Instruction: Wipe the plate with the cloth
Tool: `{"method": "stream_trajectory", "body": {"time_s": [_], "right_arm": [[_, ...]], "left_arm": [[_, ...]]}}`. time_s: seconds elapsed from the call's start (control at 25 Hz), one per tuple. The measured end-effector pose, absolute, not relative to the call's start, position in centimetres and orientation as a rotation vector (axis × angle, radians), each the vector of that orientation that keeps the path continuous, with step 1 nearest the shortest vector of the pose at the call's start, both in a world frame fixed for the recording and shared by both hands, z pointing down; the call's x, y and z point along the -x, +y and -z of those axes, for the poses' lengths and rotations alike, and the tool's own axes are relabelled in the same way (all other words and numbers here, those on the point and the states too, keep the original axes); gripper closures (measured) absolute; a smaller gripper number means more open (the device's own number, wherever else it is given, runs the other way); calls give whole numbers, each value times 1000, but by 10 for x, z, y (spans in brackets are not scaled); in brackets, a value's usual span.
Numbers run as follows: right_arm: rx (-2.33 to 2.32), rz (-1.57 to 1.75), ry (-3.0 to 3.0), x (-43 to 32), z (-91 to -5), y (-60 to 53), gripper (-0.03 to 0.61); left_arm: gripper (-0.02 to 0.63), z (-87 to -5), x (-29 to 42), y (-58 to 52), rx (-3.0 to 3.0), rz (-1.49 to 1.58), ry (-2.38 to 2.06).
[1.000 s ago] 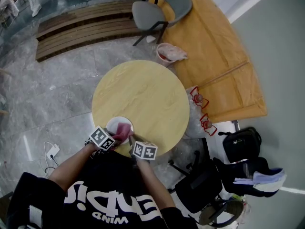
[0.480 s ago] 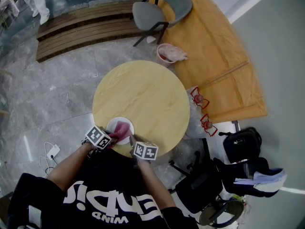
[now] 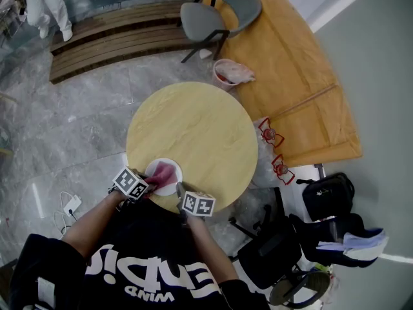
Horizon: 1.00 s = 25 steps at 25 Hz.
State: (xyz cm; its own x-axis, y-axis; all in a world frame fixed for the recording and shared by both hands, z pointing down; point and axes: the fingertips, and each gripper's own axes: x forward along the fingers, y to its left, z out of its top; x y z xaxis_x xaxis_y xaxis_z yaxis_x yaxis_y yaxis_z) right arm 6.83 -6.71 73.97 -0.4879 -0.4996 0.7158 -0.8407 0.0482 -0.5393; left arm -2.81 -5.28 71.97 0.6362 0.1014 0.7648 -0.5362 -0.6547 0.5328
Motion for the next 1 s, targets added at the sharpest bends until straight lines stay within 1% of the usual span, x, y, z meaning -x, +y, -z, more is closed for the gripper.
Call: {"method": "stream_trajectory", "body": {"time_s": [1.0], "right_arm": [[-1343, -1423, -2005, -66, -742, -66, 508]], "left_arm": [[561, -708, 54, -96, -2151, -1008, -600]]}}
